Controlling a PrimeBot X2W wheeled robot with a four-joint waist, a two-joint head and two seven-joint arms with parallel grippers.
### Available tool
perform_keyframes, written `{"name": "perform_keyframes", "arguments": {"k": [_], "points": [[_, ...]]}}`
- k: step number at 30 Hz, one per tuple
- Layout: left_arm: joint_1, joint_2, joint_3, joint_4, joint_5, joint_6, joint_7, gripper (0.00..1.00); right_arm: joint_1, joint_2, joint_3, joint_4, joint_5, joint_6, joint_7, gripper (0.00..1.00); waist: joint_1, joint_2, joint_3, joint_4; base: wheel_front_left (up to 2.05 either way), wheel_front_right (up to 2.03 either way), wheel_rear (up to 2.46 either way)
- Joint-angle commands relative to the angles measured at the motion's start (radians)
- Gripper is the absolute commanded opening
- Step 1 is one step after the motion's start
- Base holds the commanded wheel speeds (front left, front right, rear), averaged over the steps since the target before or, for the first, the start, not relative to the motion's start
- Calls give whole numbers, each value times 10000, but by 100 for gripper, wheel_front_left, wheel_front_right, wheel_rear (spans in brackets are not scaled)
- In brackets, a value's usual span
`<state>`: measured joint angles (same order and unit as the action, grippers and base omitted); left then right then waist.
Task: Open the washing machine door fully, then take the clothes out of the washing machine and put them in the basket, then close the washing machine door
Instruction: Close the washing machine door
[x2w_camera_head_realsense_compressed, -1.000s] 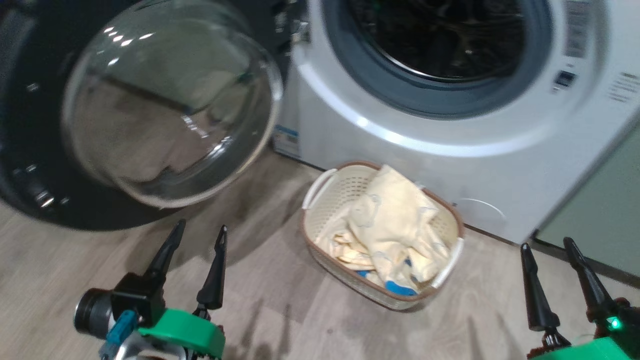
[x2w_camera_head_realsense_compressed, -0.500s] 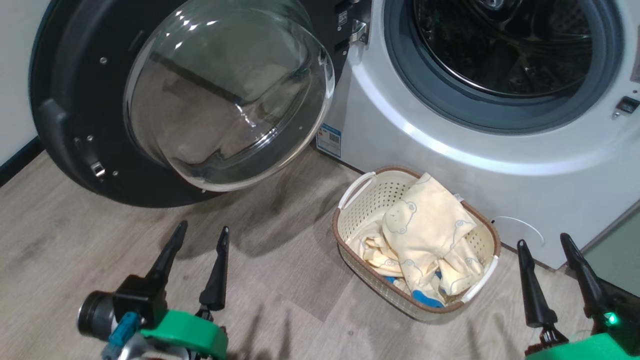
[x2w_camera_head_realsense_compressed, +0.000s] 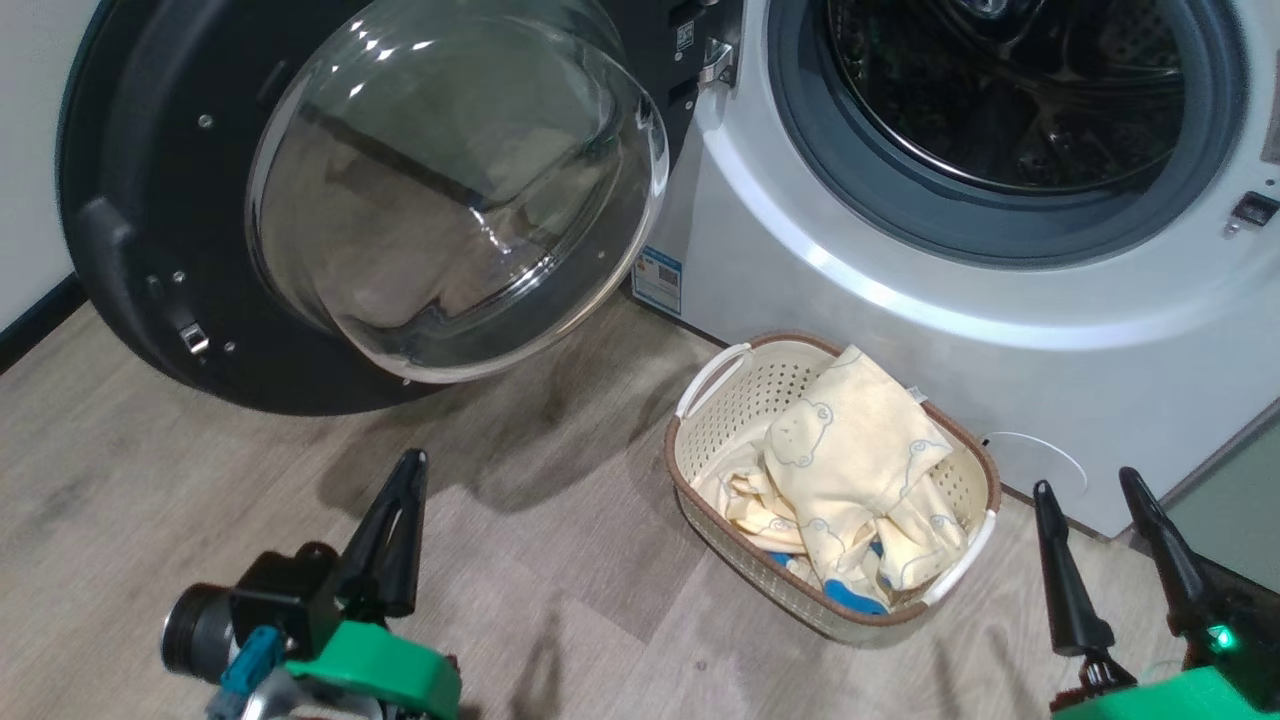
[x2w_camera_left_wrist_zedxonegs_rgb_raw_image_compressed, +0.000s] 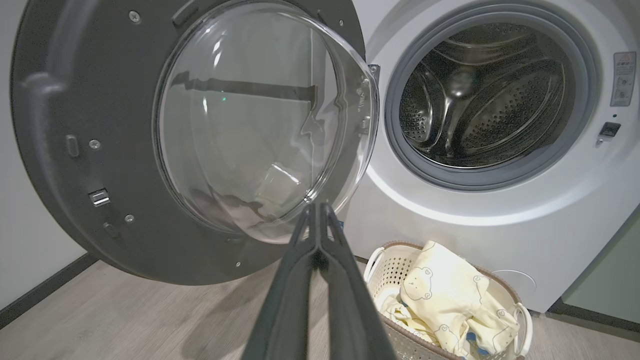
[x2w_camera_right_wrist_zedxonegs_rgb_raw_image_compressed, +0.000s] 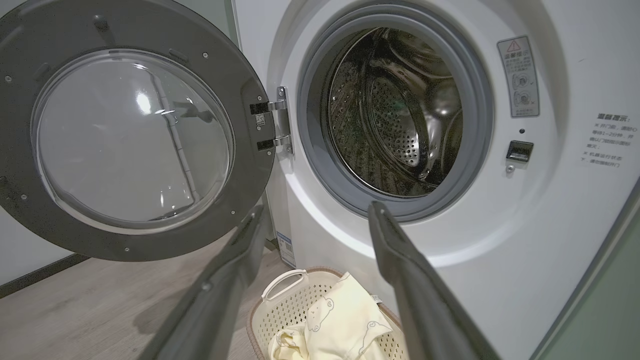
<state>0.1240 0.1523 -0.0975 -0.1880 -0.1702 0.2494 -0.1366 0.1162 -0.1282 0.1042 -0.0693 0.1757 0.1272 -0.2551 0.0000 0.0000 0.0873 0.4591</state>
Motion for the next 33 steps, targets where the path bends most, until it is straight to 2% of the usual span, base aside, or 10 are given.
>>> {"name": "perform_keyframes", "arguments": {"k": [1, 11, 16, 20, 24, 28, 33], "points": [[-267, 102, 352, -315, -63, 20, -105, 0, -376, -287, 188, -268, 18, 35, -67, 100, 0, 0, -4, 3, 0, 0, 0], [-266, 169, 333, -575, -530, -339, -335, 0, -300, -261, 187, -269, 24, 35, -67, 100, 0, 0, -138, 55, 0, 0, 0], [-340, -287, 829, -1106, -2554, -1085, -613, 0, -248, -269, 155, -281, 29, 35, -67, 100, 0, 0, -203, 123, 0, 0, 0], [-496, -572, 1585, -1590, -4841, -1754, -622, 0, -191, -256, 132, -296, 14, 35, -67, 100, 0, 0, -266, 181, 0, 0, 0], [-803, -776, 2660, -2132, -7667, -2287, -523, 0, -143, -238, 117, -313, 7, 35, -67, 100, 0, 0, -324, 234, 0, 0, 0], [-1192, -704, 3929, -2201, -10022, -2606, -210, 0, -114, -229, 123, -326, 9, 35, -67, 100, 0, 0, -365, 251, 0, 0, 0], [-1667, -332, 5074, -1910, -11616, -2695, 87, 0, -81, -217, 122, -340, 15, 35, -67, 100, 0, 0, -384, 247, 0, 0, 0]]}}
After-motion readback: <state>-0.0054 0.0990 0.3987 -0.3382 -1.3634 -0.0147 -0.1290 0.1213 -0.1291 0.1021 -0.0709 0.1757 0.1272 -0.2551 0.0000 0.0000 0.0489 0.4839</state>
